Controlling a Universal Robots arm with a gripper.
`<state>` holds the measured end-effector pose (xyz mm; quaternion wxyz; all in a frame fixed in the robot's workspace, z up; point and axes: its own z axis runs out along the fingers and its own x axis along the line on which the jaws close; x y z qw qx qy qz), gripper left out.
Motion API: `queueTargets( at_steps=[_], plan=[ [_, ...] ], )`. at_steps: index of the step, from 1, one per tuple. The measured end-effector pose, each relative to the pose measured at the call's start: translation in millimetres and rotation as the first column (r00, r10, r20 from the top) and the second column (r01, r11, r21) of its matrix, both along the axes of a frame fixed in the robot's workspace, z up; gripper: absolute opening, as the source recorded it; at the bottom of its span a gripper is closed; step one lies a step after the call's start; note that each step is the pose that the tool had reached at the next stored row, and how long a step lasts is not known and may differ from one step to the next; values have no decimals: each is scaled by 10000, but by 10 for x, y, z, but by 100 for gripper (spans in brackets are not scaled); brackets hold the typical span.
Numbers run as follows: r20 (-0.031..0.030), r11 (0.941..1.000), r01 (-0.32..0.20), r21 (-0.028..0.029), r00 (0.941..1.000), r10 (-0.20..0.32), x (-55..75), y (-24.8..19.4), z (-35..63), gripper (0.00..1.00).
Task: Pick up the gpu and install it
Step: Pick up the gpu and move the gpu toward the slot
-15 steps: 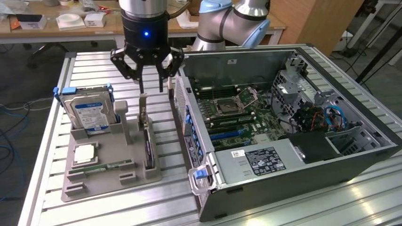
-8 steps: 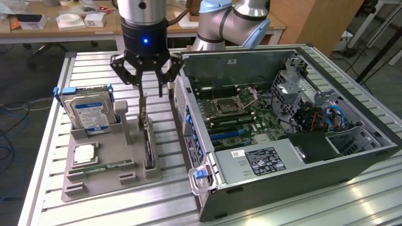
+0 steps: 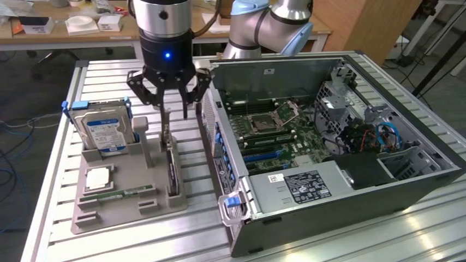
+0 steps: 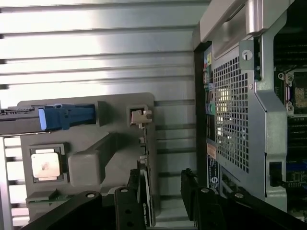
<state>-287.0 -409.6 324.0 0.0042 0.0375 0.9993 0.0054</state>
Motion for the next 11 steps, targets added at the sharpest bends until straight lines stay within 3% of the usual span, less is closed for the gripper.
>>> queueTargets(
  at_steps=[11],
  plan=[
    [-2,9997,2,-238,10000,-2,-44,-95,-118,47]
  ],
)
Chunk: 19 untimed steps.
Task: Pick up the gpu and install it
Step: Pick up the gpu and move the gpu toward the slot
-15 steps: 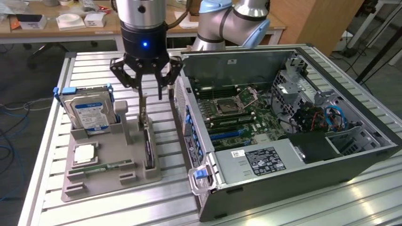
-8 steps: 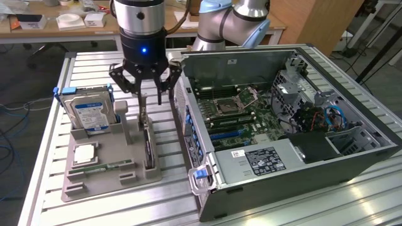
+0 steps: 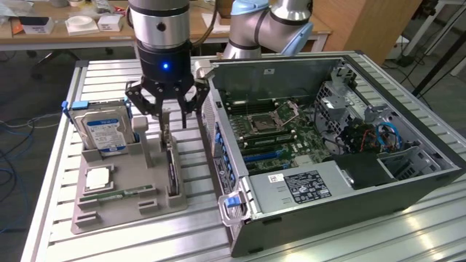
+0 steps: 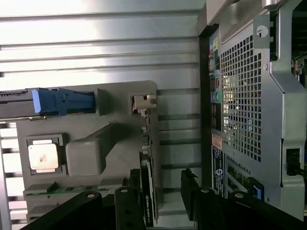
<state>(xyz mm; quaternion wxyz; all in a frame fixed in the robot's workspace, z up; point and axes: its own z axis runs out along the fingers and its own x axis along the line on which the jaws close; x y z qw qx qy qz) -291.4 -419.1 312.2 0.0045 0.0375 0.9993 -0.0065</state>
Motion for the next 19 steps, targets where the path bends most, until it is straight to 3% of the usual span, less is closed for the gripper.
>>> queueTargets(
  at_steps=[19],
  plan=[
    [-4,9990,0,-446,10000,0,-58,-138,-211,47]
  ],
)
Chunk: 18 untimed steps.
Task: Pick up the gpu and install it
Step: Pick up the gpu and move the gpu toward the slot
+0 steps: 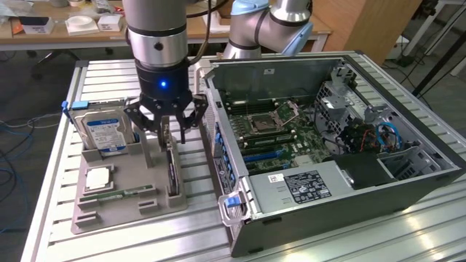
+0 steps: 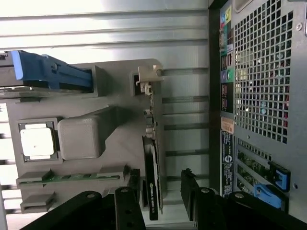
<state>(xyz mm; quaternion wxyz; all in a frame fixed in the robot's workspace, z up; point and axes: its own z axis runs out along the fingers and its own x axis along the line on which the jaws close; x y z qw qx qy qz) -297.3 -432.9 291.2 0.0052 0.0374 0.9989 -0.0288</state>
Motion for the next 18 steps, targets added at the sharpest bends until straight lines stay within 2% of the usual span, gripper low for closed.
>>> queueTargets(
  at_steps=[3,7,18],
  plan=[
    [-2,10000,-1,-56,10000,1,-5,-20,-36,47],
    [-4,9999,-1,-103,10000,0,-10,-49,-93,47],
    [-19,9999,0,-116,10000,0,-21,-119,-287,47]
  ],
)
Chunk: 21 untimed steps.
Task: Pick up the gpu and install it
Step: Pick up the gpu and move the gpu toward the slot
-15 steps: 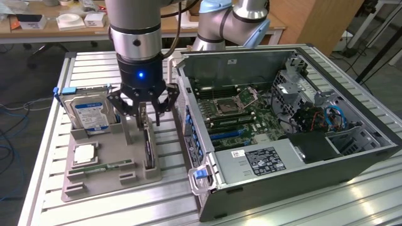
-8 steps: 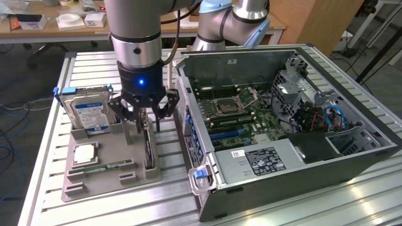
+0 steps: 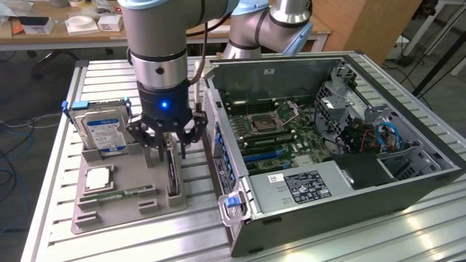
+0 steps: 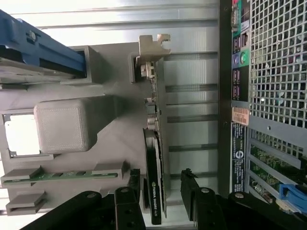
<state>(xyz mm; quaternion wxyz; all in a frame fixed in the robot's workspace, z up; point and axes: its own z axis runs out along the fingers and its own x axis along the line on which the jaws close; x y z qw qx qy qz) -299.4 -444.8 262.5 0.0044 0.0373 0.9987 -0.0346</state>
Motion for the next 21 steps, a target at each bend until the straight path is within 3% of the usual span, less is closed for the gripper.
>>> queueTargets(
  at_steps=[5,12,15,18,19,20,21],
  plan=[
    [-15,10000,1,-12,10000,-1,-5,-24,-88,47],
    [-23,10000,-12,-31,10000,12,-45,-20,-203,47],
    [-21,10000,-76,-14,10000,76,-53,-21,-230,47],
    [-22,9999,-109,37,9999,109,-55,-20,-252,47],
    [-21,9999,-112,108,9999,113,-55,-20,-256,47],
    [-20,9997,-114,214,9999,114,-55,-20,-259,47],
    [-19,9996,-114,274,9999,115,-55,-19,-260,47]
  ],
)
